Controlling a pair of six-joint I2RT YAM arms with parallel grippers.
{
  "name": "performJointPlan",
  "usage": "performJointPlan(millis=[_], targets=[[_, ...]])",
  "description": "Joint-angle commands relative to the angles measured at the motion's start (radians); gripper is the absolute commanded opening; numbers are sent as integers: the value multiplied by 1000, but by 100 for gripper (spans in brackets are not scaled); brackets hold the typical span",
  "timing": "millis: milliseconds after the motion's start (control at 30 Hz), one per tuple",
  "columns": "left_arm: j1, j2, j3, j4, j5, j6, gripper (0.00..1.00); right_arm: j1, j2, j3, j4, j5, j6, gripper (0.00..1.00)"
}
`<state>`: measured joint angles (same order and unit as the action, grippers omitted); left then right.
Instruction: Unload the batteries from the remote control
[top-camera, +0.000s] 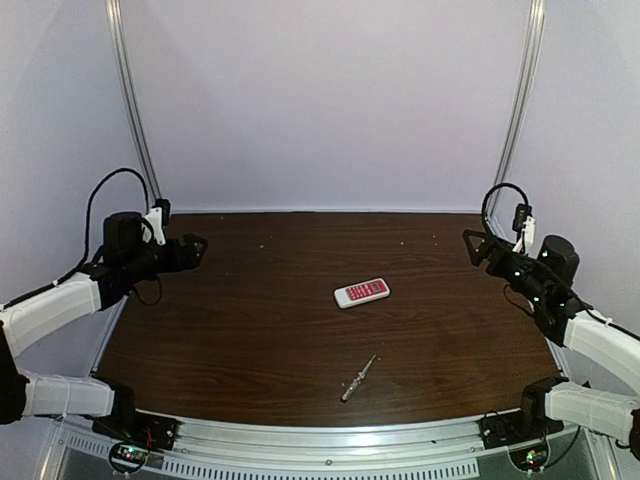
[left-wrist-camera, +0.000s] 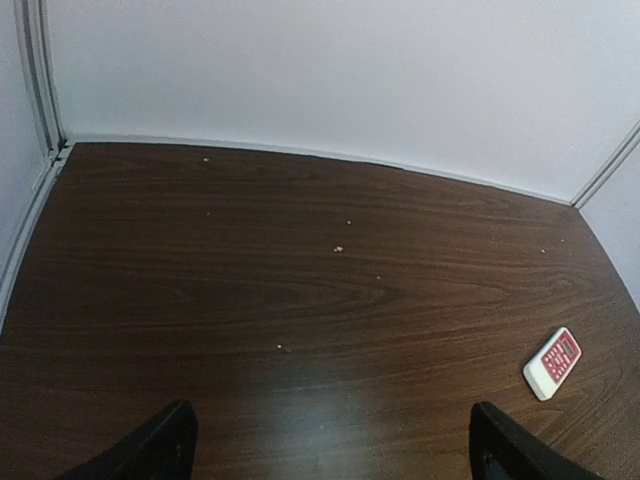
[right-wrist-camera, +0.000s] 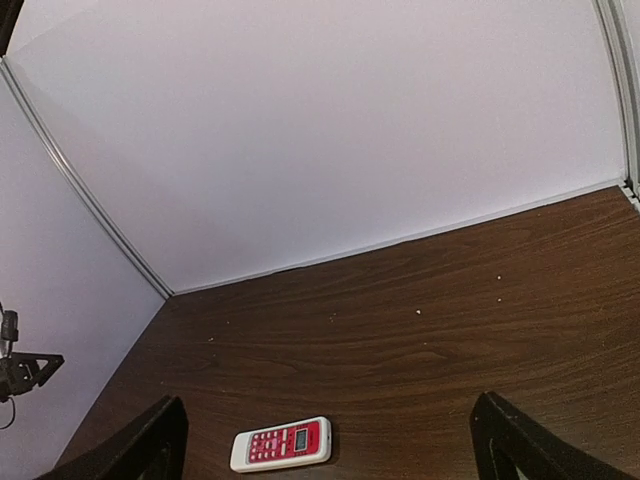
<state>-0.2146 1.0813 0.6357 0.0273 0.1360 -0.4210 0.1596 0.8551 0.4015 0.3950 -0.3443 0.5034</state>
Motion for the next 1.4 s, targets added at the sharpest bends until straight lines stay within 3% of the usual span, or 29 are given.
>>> performJointPlan(millis=[0, 133, 233, 433, 900, 1367], targets=[[-65, 37, 35, 106, -41, 37, 97, 9, 2, -8, 9, -39, 53, 100], [-66, 59, 29, 179, 16, 15, 97, 17, -9, 2, -61, -21, 80, 100], [-66, 108, 74, 146, 31, 19, 97, 24, -44, -7, -108, -7, 90, 100], [-93, 211, 109, 231, 287, 95, 97, 58, -141, -37, -170, 12, 81, 100], [-376, 452, 312, 130, 226, 359, 97, 269, -158, 23, -367, 158, 33, 100], [-481, 721, 495, 95, 228, 412, 98, 488, -125, 53, -454, 338, 59, 100]])
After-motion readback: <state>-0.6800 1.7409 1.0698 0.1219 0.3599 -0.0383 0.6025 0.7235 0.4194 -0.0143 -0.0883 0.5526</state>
